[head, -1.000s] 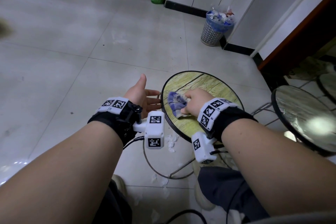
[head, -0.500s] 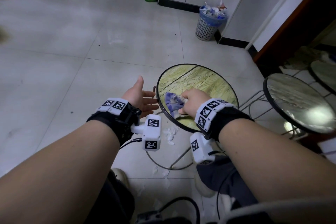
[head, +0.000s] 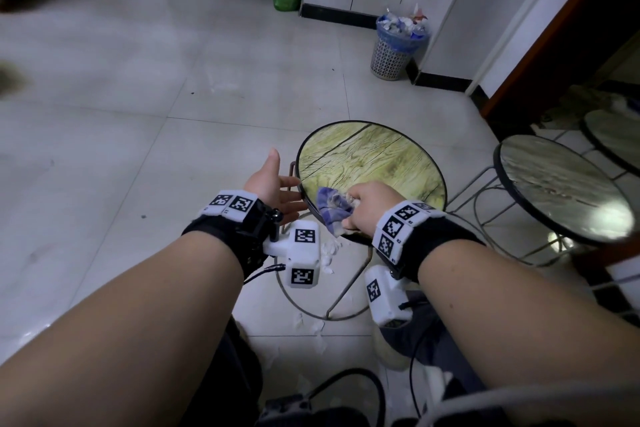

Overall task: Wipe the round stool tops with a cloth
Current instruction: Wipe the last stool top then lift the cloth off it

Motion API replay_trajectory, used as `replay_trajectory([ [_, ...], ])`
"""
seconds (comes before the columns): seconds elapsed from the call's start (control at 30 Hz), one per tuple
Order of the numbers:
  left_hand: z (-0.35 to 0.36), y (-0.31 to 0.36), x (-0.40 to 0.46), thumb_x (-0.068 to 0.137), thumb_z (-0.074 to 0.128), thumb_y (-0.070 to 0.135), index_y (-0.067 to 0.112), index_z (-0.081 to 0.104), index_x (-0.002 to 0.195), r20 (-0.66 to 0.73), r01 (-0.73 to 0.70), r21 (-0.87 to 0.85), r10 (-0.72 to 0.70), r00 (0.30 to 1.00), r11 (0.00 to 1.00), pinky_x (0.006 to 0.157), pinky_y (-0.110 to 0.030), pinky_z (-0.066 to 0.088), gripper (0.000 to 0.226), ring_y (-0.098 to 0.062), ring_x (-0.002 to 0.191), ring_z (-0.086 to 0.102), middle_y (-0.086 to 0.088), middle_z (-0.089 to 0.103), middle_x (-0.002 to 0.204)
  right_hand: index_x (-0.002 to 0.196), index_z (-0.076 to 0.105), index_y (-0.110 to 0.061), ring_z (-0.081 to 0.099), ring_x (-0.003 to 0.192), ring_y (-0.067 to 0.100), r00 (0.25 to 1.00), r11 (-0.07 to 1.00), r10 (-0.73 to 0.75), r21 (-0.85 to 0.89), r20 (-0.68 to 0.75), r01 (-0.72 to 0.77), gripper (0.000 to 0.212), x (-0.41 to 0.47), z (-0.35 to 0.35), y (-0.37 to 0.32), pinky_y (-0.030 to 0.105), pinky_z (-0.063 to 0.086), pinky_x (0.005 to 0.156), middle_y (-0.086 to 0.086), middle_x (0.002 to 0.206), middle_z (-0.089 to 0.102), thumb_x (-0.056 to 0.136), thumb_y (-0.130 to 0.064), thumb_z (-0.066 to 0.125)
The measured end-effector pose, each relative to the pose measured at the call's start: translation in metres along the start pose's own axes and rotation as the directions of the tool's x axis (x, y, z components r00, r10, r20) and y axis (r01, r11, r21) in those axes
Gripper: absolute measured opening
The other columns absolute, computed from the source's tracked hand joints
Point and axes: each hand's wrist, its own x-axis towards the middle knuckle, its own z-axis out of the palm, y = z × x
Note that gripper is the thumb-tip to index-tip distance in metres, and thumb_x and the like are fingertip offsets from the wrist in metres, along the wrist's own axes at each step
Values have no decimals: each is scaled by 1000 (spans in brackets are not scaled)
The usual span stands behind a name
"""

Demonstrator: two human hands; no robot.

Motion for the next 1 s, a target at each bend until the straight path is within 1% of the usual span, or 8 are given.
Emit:
replay_trajectory([
  [0.13, 1, -1, 2, 92, 21, 66, 6, 59, 93, -24, -8, 12, 9, 1000, 1000, 70, -34, 48, 71, -31, 90, 64, -21, 63, 109, 90, 61, -21, 55, 83, 22, 1000, 1000, -4, -1, 17, 4, 13, -1, 1, 2, 24, 39, 67, -5, 86, 53, 81, -19, 70],
  [0.23, 0, 0, 5, 91, 22, 67, 7, 59, 89, -43, -10, 13, 11, 999, 1000, 72, -35, 49, 71, -31, 89, 64, -21, 62, 108, 104, 64, -20, 57, 86, 22, 1000, 1000, -2, 2, 14, 2, 26, 2, 2, 2, 25, 42, 70, -2, 96, 59, 79, -21, 71],
  [0.33, 0, -1, 8, 91, 22, 67, 8, 59, 88, -50, -15, 13, 16, 999, 1000, 81, -37, 47, 70, -31, 94, 63, -21, 62, 107, 80, 59, -20, 58, 80, 23, 1000, 1000, 5, -22, 3, -5, 12, 5, 1, 3, 23, 41, 62, -3, 80, 58, 78, -21, 71],
  [0.4, 0, -2, 9, 91, 22, 67, 7, 58, 87, -56, -22, 13, 23, 998, 1000, 87, -38, 46, 70, -32, 98, 63, -20, 63, 107, 66, 50, -19, 55, 72, 21, 999, 999, 32, -42, -4, -32, 23, 6, -2, 7, 20, 35, 53, -4, 70, 54, 77, -19, 70],
  [0.6, -1, -3, 10, 91, 22, 67, 7, 58, 89, -63, -22, 19, 23, 998, 1000, 85, -40, 46, 70, -32, 104, 61, -19, 63, 111, 61, 43, -19, 50, 68, 20, 993, 991, 109, -74, -41, -112, 31, 3, -15, 30, 20, 29, 49, -5, 66, 48, 77, -19, 70],
  [0.77, -2, -3, 14, 92, 24, 66, 9, 59, 89, -65, -39, 2, 39, 997, 999, 88, -39, 46, 67, -29, 109, 58, -12, 62, 115, 82, 54, -21, 53, 77, 22, 996, 991, 85, -101, -24, -87, 17, 4, -15, 30, 22, 39, 63, -2, 78, 54, 78, -22, 71],
  [0.93, -5, 4, 21, 91, 25, 67, 10, 59, 90, -53, -55, -23, 54, 997, 998, 83, -38, 47, 66, -26, 104, 60, -10, 64, 109, 86, 59, -15, 55, 75, 20, 997, 991, 74, -111, -9, -75, 16, 10, -16, 24, 21, 37, 56, -1, 83, 61, 79, -24, 71],
  [1.0, -6, 7, 23, 91, 25, 66, 10, 59, 90, -43, -57, -32, 55, 998, 998, 83, -38, 47, 66, -27, 103, 61, -10, 64, 107, 90, 61, -17, 56, 78, 20, 997, 990, 71, -121, -6, -72, 17, 12, -17, 19, 22, 40, 61, 2, 90, 65, 80, -26, 70],
])
